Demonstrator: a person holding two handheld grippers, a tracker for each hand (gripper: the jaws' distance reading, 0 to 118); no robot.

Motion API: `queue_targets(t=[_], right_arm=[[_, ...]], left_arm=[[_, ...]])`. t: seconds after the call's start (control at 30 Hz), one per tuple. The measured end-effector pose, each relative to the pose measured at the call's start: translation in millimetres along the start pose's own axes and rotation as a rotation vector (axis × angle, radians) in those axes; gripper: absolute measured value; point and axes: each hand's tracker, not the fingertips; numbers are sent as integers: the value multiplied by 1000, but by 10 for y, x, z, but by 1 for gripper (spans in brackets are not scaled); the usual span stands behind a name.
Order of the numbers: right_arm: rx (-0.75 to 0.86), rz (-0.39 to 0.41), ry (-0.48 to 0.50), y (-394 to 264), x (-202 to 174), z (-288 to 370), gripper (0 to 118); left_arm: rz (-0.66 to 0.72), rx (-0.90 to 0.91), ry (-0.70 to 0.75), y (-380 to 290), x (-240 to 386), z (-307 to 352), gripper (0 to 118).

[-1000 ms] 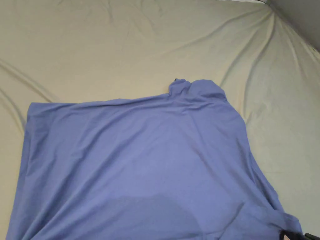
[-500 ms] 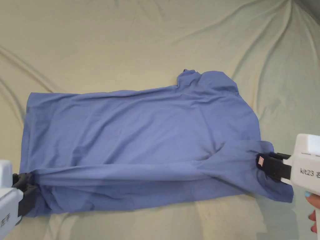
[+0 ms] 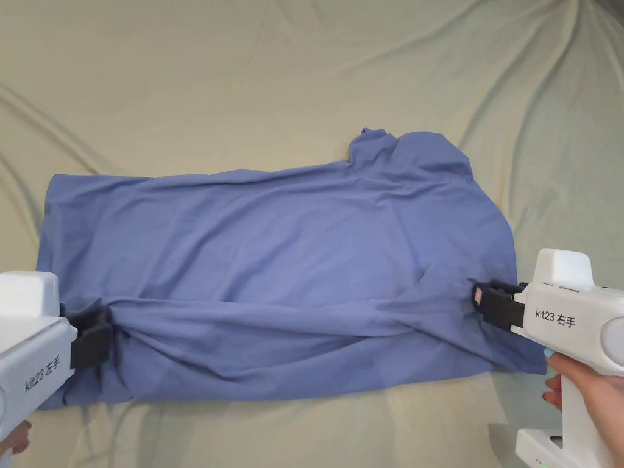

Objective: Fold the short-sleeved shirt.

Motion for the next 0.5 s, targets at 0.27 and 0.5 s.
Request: queue_targets(t=[0.27, 0.5], right_arm=[[493, 6, -3, -91, -88, 1134, 113], [851, -13, -8, -443, -353, 2233, 118]], left_arm=[[112, 300, 73, 55, -157, 1084, 113], [92, 697, 217, -126, 70, 2273, 110]])
